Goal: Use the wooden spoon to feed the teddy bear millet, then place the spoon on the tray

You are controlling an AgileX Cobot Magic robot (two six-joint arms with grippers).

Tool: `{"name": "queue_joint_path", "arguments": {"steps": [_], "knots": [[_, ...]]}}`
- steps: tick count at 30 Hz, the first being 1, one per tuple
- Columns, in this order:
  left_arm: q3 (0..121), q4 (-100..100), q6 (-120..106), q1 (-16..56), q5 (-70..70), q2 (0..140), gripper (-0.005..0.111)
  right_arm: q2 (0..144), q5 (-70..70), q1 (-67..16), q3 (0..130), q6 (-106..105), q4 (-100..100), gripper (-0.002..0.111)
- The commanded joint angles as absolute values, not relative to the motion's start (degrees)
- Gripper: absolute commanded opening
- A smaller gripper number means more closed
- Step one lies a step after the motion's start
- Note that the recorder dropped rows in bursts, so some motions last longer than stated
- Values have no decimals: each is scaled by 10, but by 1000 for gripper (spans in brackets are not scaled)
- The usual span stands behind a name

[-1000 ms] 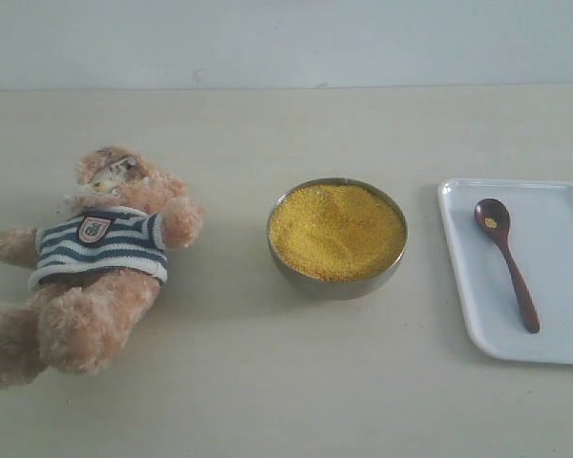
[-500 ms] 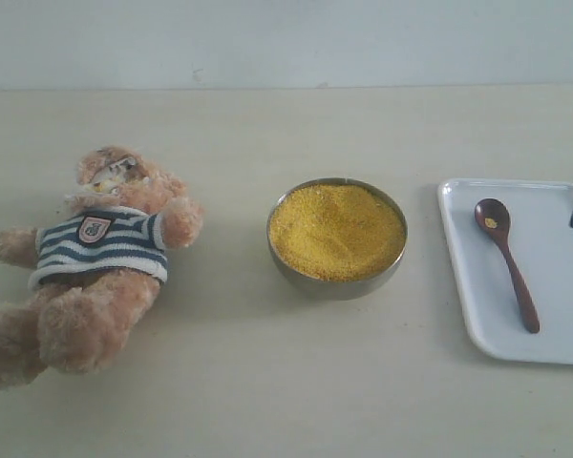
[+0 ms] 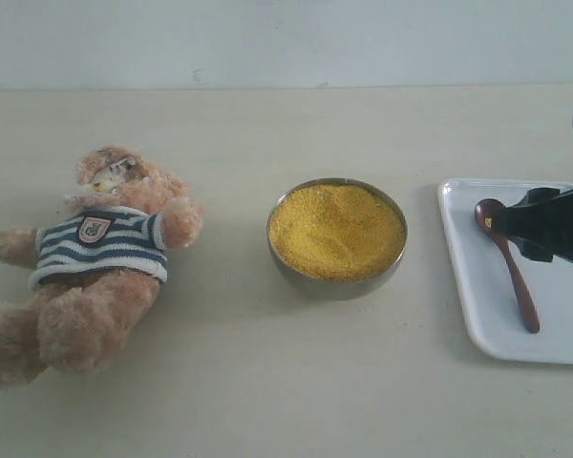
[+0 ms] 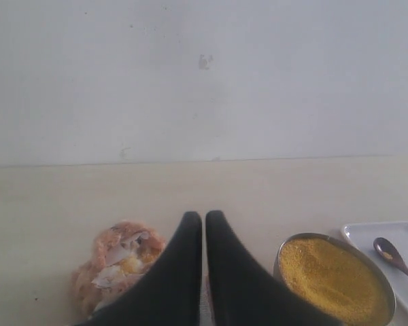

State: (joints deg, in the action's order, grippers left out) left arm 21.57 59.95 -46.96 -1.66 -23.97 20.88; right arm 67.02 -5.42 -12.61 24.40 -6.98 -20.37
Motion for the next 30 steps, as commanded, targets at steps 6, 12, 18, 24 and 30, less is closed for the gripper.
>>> {"name": "queue_joint_path", "arguments": {"steps": [6,12,18,24,30], "knots": [[213,605,-472,-15,-242,204,4,686,-39,-127,248,-72,-205,55],[213,605,-472,-15,-242,204,4,686,-39,-127,248,-70,-205,55],[213,602,-464,-15,-260,211,4,687,-37,-125,248,-67,-205,55],[213,602,-458,-15,-283,290,4,727,-55,-125,263,-65,-205,55],[213,602,-458,-15,-300,372,16,761,-51,-125,266,-65,-205,55]]}}
